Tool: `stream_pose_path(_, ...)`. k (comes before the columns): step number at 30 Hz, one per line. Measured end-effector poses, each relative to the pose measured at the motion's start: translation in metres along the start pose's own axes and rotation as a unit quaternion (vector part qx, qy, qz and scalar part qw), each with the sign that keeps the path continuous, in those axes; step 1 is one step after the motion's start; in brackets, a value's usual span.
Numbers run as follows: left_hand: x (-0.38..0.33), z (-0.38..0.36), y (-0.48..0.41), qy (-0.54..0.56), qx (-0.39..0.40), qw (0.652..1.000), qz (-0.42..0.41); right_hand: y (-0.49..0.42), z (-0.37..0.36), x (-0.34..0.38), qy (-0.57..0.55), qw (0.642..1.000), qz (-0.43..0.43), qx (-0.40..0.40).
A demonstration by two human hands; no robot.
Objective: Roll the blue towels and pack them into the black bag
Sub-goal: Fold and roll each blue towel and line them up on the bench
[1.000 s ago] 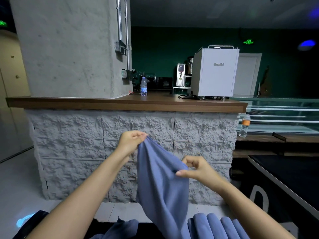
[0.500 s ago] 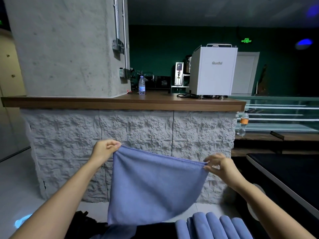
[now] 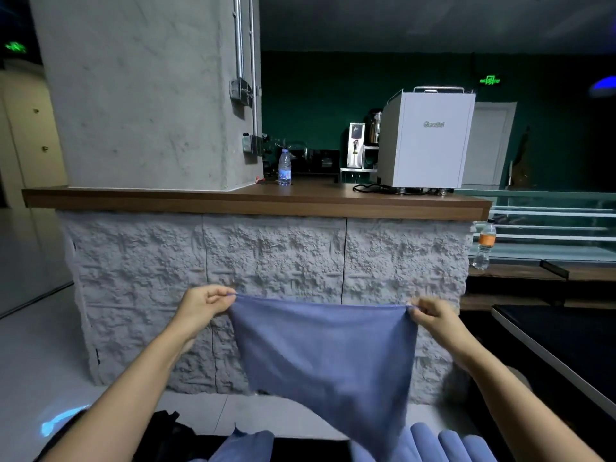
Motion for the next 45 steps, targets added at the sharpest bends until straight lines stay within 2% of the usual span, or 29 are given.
stream_pose_path(3, 0.002, 0.017, 0.003, 0.058, 0.032, 0.997, 0.028, 0.003, 0.001, 0.000, -0.110, 0.993, -0.010, 0.035)
stream_pose_path(6, -0.001, 0.028, 0.012, 0.168, 0.111, 0.975, 0.095, 0.008, 0.003, -0.001, -0.273, 0.955, -0.064, 0.100)
stream_pose_path(9, -0.004, 0.019, 0.018, 0.244, 0.090, 0.950, 0.176, 0.005, -0.004, -0.004, -0.347, 0.926, -0.127, 0.075)
stream_pose_path(12, -0.001, -0.005, 0.022, 0.234, 0.008, 0.949, 0.212, 0.001, -0.027, -0.002, -0.313, 0.937, -0.155, -0.022)
stream_pose_path(14, 0.000, -0.031, 0.022, 0.220, -0.020, 0.956, 0.192, -0.001, -0.049, 0.013, -0.294, 0.945, -0.137, -0.038)
stream_pose_path(20, -0.022, -0.112, 0.037, 0.118, 0.029, 0.986, 0.114, 0.000, -0.110, 0.070, -0.234, 0.969, -0.076, -0.008)
stream_pose_path(24, -0.030, -0.131, 0.042, 0.098, 0.046, 0.990, 0.092, 0.002, -0.123, 0.079, -0.188, 0.981, -0.052, -0.021)
stream_pose_path(27, -0.034, -0.132, 0.044, 0.074, 0.046, 0.995, 0.057, 0.004, -0.123, 0.078, -0.208, 0.977, -0.040, -0.023)
stream_pose_path(32, -0.034, -0.128, 0.046, 0.060, 0.094, 0.994, 0.012, 0.012, -0.115, 0.083, -0.307, 0.948, -0.009, 0.087)
stream_pose_path(33, -0.035, -0.127, 0.046, 0.056, 0.107, 0.993, 0.007, 0.011, -0.109, 0.081, -0.286, 0.955, 0.010, 0.082)
stream_pose_path(35, -0.038, -0.125, 0.048, 0.046, 0.151, 0.987, 0.003, 0.005, -0.095, 0.074, -0.173, 0.982, 0.070, 0.045)
stream_pose_path(36, -0.039, -0.124, 0.048, 0.043, 0.177, 0.983, 0.003, 0.002, -0.090, 0.069, -0.113, 0.987, 0.099, 0.054)
stream_pose_path(37, -0.040, -0.122, 0.047, 0.037, 0.203, 0.979, 0.002, -0.001, -0.087, 0.064, -0.070, 0.985, 0.118, 0.100)
stream_pose_path(40, -0.041, -0.112, 0.044, 0.014, 0.256, 0.967, 0.008, -0.005, -0.093, 0.044, -0.016, 0.957, 0.062, 0.284)
stream_pose_path(42, -0.038, -0.098, 0.038, -0.010, 0.259, 0.966, 0.024, -0.008, -0.090, 0.034, 0.036, 0.947, 0.045, 0.317)
stream_pose_path(45, -0.032, -0.072, 0.024, -0.062, 0.206, 0.975, 0.053, -0.014, -0.072, 0.039, 0.024, 0.952, 0.035, 0.303)
Point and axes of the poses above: each hand's wrist, its own y-axis away from the middle knuckle, its own z-axis out of the back of the hand, x = y × z, the point moved 2 cm from there along -y, towards the middle knuckle, and after that the axes turned 7 degrees about x, right-handed, at the moved point
